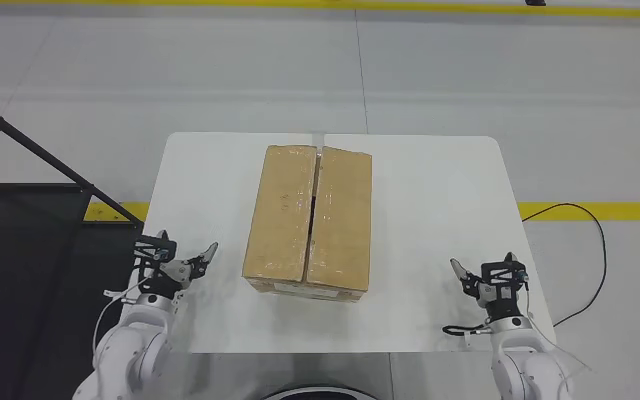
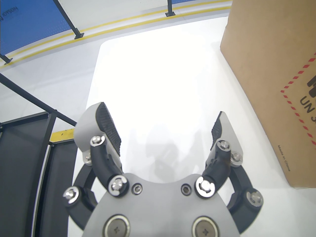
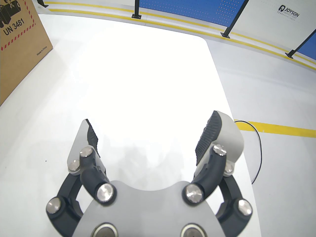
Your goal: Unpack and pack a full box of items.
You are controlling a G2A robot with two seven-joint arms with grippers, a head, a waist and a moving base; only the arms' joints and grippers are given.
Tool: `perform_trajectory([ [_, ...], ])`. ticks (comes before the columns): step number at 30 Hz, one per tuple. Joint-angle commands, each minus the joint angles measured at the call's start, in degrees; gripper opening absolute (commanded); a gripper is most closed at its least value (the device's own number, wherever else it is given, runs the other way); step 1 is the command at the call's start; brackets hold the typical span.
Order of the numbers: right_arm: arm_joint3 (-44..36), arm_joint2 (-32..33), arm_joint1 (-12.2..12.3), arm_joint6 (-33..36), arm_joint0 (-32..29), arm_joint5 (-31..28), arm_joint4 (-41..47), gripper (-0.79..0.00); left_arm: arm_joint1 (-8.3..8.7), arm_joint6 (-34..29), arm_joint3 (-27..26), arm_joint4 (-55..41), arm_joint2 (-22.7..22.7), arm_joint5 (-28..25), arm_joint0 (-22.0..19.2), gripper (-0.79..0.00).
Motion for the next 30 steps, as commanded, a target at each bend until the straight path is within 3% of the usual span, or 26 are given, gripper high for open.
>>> perform_trajectory([
  [1,-0.6,0.0,0.1,-1.3,-0.2,-0.8,-2.0,0.000,-0.07,0.6,-0.1,1.2,0.4,0.3,-0.3,0.000],
  [11,-5.3,1.5,0.5,-5.6,-0.3,-9.1,-5.6,0.000,-0.69,4.2,-0.9,6.5,6.3,0.1,-0.4,0.000],
  [21,-6.7,2.9,0.8,-5.8,0.5,-11.9,-7.5,0.000,-0.74,8.2,0.0,11.3,9.8,-5.8,-1.5,0.000],
  [30,-6.4,3.4,0.8,-6.0,1.0,-13.3,-9.0,0.000,-0.76,10.2,0.4,9.3,11.1,-11.4,-2.5,0.000],
])
